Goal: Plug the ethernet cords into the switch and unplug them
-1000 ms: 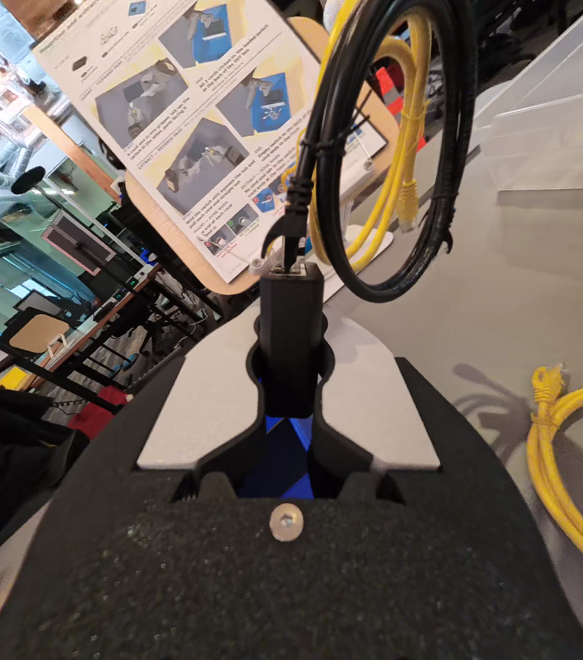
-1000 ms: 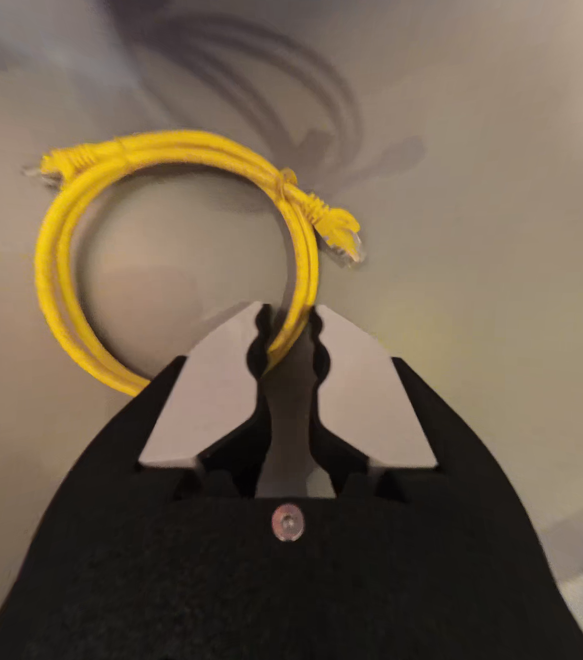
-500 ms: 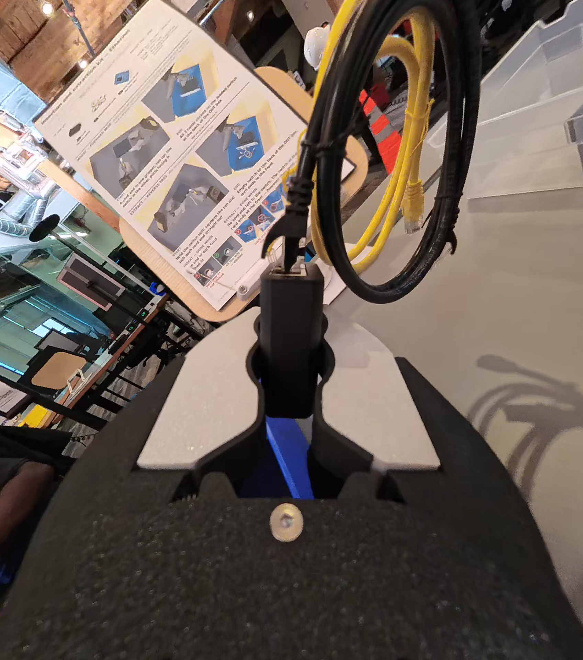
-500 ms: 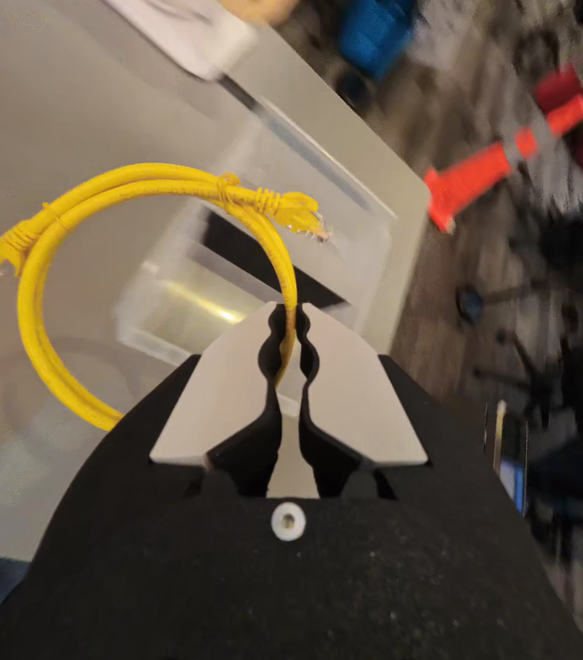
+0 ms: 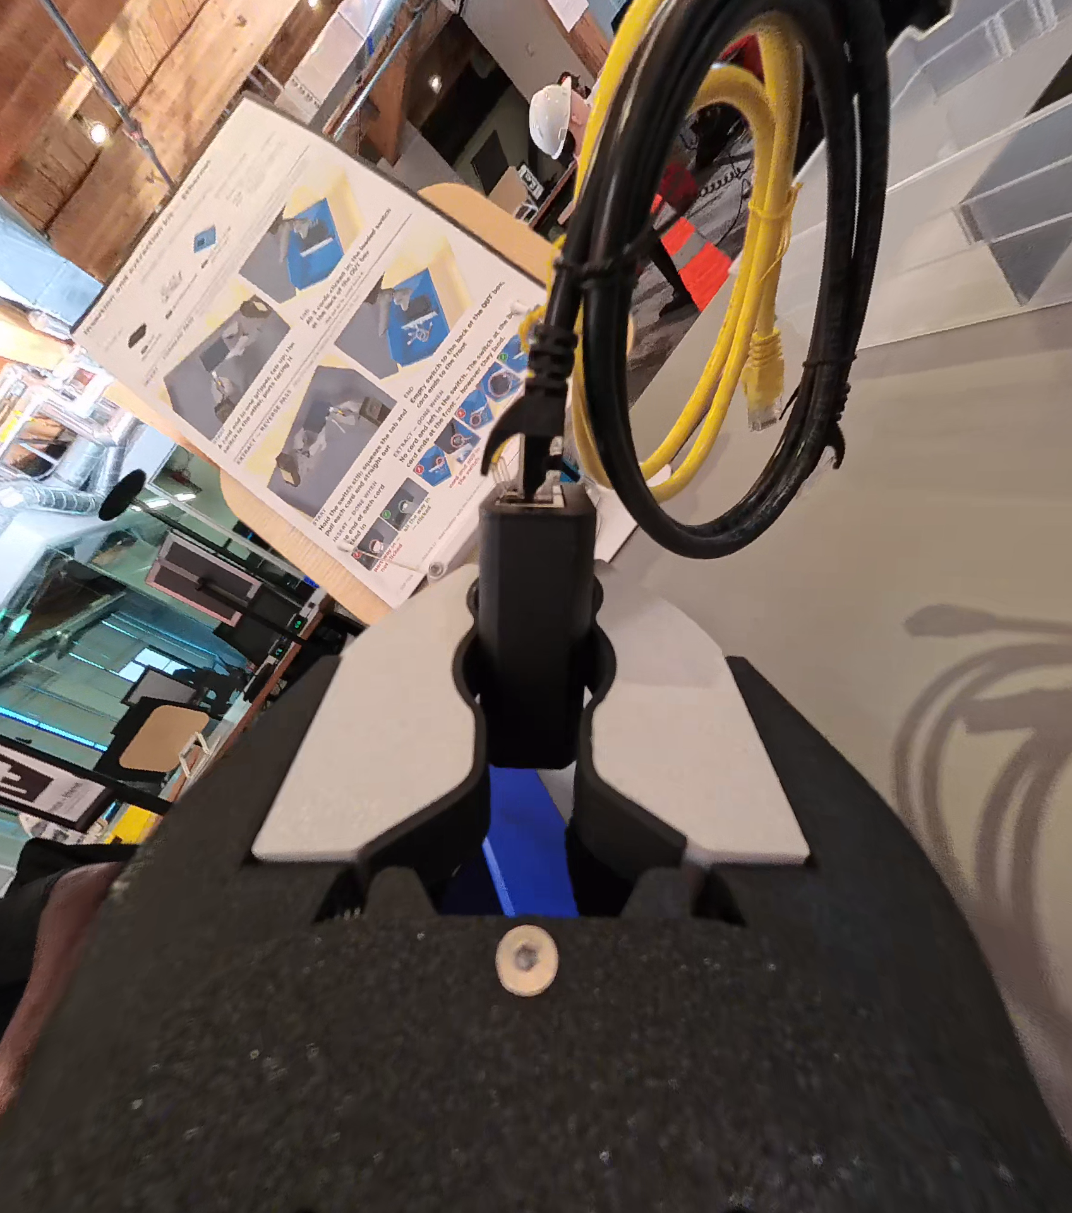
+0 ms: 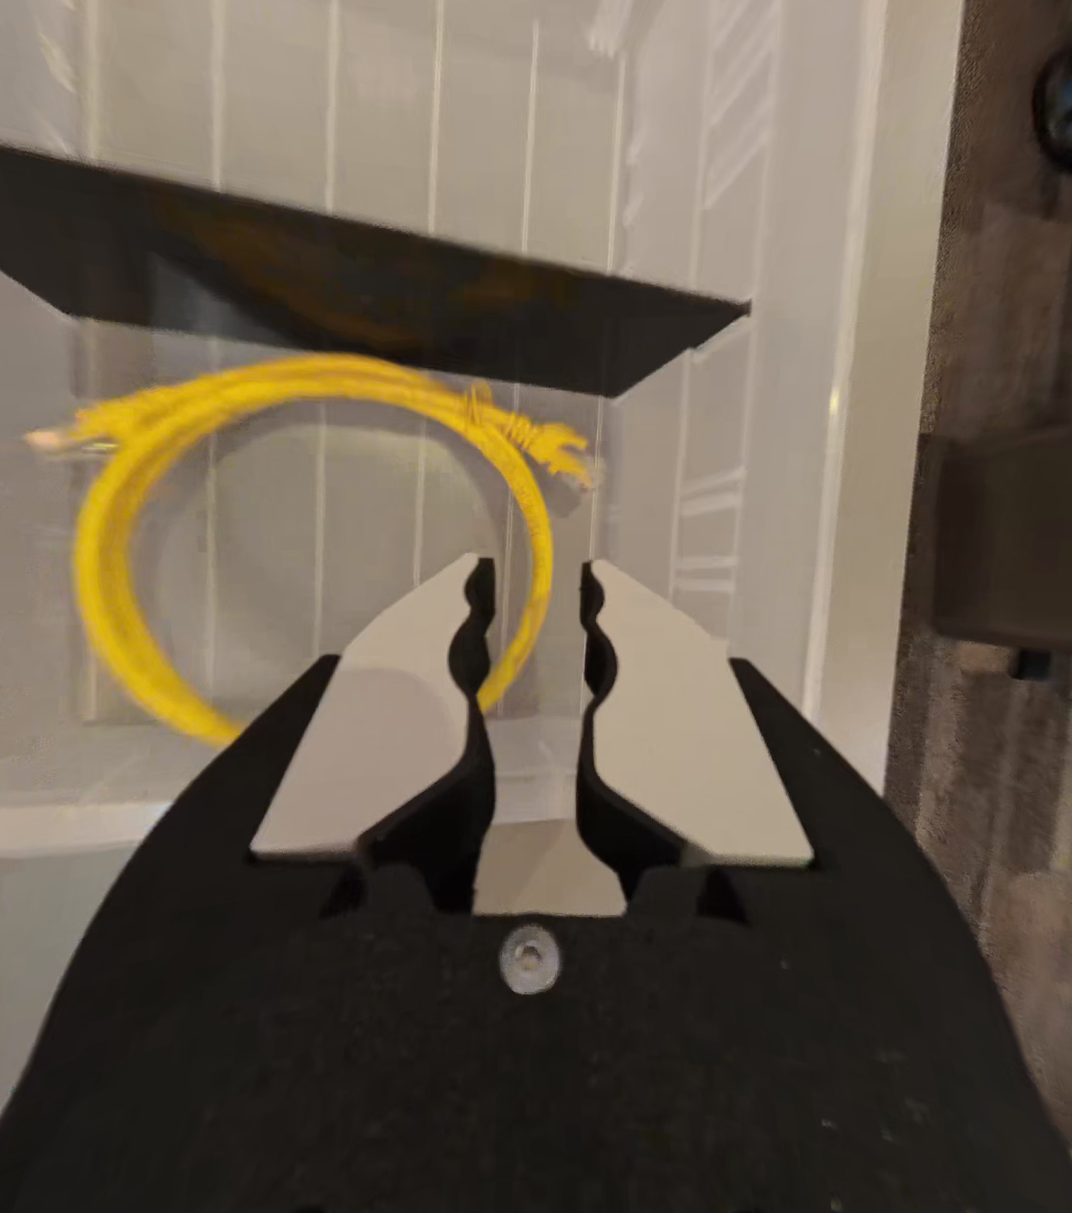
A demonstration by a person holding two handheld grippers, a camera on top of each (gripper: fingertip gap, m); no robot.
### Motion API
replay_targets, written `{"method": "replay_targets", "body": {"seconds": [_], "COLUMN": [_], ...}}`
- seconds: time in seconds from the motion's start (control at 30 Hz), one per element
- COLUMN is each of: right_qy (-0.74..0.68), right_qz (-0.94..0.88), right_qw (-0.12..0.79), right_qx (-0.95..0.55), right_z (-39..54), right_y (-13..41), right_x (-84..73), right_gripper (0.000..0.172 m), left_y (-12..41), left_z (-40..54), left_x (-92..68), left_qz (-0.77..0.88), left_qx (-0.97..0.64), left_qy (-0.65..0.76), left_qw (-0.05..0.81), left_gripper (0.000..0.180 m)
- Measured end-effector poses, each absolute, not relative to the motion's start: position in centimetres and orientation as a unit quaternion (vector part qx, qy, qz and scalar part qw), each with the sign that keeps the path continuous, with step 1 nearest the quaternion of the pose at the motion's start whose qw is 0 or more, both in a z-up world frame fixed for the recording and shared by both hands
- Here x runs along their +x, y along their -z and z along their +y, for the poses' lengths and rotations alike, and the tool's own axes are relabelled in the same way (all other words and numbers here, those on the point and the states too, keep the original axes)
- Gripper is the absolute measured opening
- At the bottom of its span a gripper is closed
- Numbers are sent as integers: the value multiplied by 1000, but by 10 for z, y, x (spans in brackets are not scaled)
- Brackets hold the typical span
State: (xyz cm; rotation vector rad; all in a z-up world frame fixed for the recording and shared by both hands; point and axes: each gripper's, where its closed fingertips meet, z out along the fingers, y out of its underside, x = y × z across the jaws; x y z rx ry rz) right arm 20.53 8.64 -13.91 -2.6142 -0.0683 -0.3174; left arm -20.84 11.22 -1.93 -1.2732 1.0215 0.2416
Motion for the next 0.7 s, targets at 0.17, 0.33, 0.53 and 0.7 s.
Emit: {"method": "replay_targets", "body": {"seconds": [0.17, 0.33, 0.53, 0.7], "right_qy": [120, 23, -61, -112], "right_qz": [-62, -296, -520, -576], "right_qw": [308, 512, 557, 574], "right_qx": [-942, -806, -645, -572], "right_z": [92, 91, 46, 55], "right_y": [108, 16, -39, -73], "right_x": [195, 80, -37, -48], "right_gripper": [45, 38, 33, 24], "left_y": [25, 32, 34, 24], "left_z": [104, 101, 92, 78], "left_x": [-196, -187, -177, -173], "left_qz": [477, 494, 520, 526], "left_qx": [-549, -541, -524, -501], "left_qy": [-97, -87, -52, 19], "left_qw": [680, 675, 673, 687], "left_gripper": [25, 25, 25, 25]}}
